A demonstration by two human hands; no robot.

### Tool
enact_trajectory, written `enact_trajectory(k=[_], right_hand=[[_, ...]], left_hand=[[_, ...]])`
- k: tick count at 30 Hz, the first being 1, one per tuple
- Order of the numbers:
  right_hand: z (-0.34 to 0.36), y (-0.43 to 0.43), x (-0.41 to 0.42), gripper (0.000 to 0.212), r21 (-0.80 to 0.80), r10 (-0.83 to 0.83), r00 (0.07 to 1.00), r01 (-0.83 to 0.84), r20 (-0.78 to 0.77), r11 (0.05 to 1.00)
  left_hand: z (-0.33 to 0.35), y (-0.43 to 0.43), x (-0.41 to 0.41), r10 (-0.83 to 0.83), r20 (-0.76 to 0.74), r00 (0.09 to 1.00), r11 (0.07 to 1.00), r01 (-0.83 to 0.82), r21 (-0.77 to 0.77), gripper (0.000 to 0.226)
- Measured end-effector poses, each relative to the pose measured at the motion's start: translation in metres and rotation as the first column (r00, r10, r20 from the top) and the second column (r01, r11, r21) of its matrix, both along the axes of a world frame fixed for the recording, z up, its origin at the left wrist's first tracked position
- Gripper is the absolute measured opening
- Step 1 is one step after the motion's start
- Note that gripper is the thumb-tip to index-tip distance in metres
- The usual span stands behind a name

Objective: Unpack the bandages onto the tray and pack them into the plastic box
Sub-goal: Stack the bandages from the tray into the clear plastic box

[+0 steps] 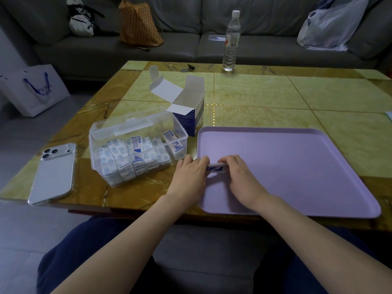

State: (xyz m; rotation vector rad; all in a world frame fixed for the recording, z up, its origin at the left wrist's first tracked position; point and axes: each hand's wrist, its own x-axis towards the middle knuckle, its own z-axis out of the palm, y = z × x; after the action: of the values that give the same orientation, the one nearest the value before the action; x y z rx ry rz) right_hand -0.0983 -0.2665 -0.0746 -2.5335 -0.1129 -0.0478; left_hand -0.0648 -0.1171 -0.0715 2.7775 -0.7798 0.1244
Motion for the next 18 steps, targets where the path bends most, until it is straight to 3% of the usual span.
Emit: enact_trajectory(k=[4, 8, 11, 13, 15, 18], right_hand=[[-0.0020, 0.0002, 0.0031, 0.040, 0.041, -0.050, 0.997, 0.047, 0.064, 0.998], [-0.0070, 0.0006, 0.0019, 0.031, 0.000, 0.046, 0.998, -0.046, 0.038, 0.999], [-0.0020, 0.0013, -0.0007, 0.024, 0.025, 0.048, 0.997, -0.050, 0.053, 0.998], [-0.0010, 0.0002, -0.0002, 0.021, -0.041, 0.037, 0.992, -0.033, 0.118, 0.999], [-0.0014, -0.0011, 0.0002, 0.020, -0.112, 0.036, 0.991, -0.022, 0.131, 0.994], [-0.0004, 0.0020, -0.0016, 0.023, -0.055, -0.004, 0.994, 0.010, 0.110, 0.998]], left_hand=[[-0.0077, -0.0027, -0.0004, -0.025, 0.010, 1.000, 0.990, 0.024, 0.140, 0.017], [-0.0085, -0.0057, -0.0024, -0.031, -0.034, 0.999, 0.987, 0.036, 0.158, 0.024], [-0.0101, -0.0061, -0.0026, -0.011, -0.009, 1.000, 0.990, 0.012, 0.142, 0.016], [-0.0096, -0.0061, -0.0024, -0.008, 0.027, 1.000, 0.993, 0.005, 0.116, 0.014], [-0.0068, -0.0060, -0.0015, -0.009, 0.054, 0.998, 0.999, 0.006, 0.051, 0.013], [-0.0031, -0.0037, 0.0010, 0.026, 0.065, 0.998, 0.996, -0.020, -0.089, 0.010]])
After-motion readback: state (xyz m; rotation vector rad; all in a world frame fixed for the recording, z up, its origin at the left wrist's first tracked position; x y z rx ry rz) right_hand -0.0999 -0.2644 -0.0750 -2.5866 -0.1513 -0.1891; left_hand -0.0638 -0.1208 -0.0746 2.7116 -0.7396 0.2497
